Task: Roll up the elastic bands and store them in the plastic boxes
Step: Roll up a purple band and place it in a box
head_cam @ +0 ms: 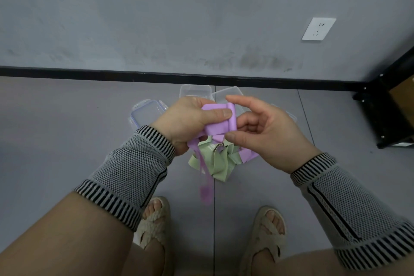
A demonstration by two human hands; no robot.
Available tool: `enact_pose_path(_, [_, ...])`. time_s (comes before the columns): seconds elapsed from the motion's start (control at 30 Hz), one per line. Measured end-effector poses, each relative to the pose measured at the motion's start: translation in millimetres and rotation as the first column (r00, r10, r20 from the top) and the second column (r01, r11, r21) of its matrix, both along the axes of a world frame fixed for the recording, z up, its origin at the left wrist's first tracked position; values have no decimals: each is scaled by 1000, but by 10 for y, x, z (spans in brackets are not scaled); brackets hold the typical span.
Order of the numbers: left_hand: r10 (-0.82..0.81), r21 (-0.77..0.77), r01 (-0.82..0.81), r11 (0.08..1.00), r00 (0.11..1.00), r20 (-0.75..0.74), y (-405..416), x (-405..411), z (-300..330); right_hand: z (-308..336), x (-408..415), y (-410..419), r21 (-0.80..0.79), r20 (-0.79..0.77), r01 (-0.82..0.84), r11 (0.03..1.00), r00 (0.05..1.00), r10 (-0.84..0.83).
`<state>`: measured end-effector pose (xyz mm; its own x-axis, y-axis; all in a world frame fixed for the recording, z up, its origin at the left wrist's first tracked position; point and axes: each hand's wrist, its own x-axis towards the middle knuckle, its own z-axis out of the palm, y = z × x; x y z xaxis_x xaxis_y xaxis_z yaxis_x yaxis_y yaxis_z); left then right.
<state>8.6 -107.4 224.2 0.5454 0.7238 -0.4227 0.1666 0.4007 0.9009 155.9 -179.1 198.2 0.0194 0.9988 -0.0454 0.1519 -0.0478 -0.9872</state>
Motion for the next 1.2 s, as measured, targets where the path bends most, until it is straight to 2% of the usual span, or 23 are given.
enact_pose_path(0.17, [-18, 17, 18, 1000, 1000, -14, 10, -20, 2, 26, 13, -9, -12, -17, -21, 1000, 1000, 21])
enact_pose_path(0.3, [-21, 8, 22, 1000, 999, -33, 6, -22, 9, 10, 25, 3, -17, 27, -23, 1000, 999, 23])
enact_pose_path(0.53, [19, 162, 11, 987, 983, -181, 24, 32, -120, -43, 11, 12, 15, 288, 31, 999, 957, -34])
enact_pose_path(0.67, [16, 196, 26, 980, 977, -211, 28, 26, -150, -66, 4, 19, 36, 349, 20, 999, 937, -32])
enact_pose_path(0.73, [28, 181, 9, 983, 979, -201, 38, 15, -146, -65, -8, 28, 19, 304, 17, 1000, 953, -22])
enact_pose_path(0.87, [29, 83, -20, 996, 993, -111, 56, -25, -115, -22, 22, 7, -47, 81, 16, 999, 997, -12])
enact_pose_path(0.93, [20, 47, -18, 999, 998, -59, 48, -30, -89, 3, 35, -15, -68, 19, 13, 998, 1000, -12])
enact_pose_path(1.13, [-24, 14, 23, 1000, 1000, 14, 33, -16, -87, 23, 3, -6, -57, -9, 19, 998, 1000, -20])
enact_pose_path(1.2, [-49, 55, 49, 997, 999, -14, 55, -24, -120, 29, 14, -4, -52, -19, 20, 998, 1000, -21])
